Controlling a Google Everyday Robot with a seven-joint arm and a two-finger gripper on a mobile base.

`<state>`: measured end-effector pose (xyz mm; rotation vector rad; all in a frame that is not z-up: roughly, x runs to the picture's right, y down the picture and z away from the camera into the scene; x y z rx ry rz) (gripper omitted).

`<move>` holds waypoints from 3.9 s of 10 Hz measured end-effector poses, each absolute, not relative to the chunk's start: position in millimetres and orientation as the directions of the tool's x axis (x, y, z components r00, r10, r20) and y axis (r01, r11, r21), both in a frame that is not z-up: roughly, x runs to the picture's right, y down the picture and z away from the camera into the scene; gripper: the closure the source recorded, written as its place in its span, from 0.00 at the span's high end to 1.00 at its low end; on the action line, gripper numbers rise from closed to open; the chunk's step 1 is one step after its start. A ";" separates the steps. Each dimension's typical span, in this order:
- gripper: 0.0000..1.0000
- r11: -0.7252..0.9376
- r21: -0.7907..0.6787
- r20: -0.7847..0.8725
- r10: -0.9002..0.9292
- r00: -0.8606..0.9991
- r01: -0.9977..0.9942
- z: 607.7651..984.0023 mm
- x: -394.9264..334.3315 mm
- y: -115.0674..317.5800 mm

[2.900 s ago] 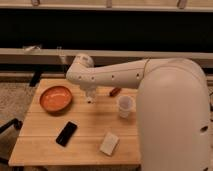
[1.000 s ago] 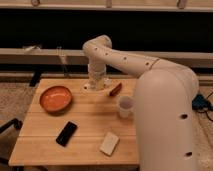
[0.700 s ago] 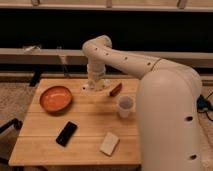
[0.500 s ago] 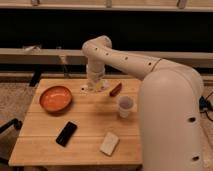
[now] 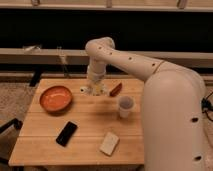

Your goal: Stand the bottle upright

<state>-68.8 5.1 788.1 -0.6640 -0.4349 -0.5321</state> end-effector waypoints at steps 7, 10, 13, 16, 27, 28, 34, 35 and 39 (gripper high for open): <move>0.00 0.621 -0.478 0.656 -0.218 0.722 0.621 782.5 -89.5 31.9; 0.00 0.607 -0.484 0.699 -0.165 0.696 0.630 781.4 -97.6 40.9; 0.00 0.585 -0.485 0.751 -0.102 0.652 0.650 786.5 -107.1 52.2; 0.00 0.574 -0.475 0.807 -0.020 0.591 0.667 791.2 -109.2 58.1; 0.00 0.662 -0.399 0.836 -0.021 0.548 0.634 776.7 -87.0 66.1; 0.00 0.668 -0.406 0.833 -0.010 0.553 0.624 775.3 -81.2 67.9; 0.00 0.677 -0.445 0.828 0.062 0.558 0.586 761.0 -70.8 87.0; 0.00 0.678 -0.450 0.826 0.068 0.559 0.582 758.9 -68.2 90.1; 0.00 0.685 -0.468 0.818 0.097 0.566 0.559 750.0 -54.3 102.7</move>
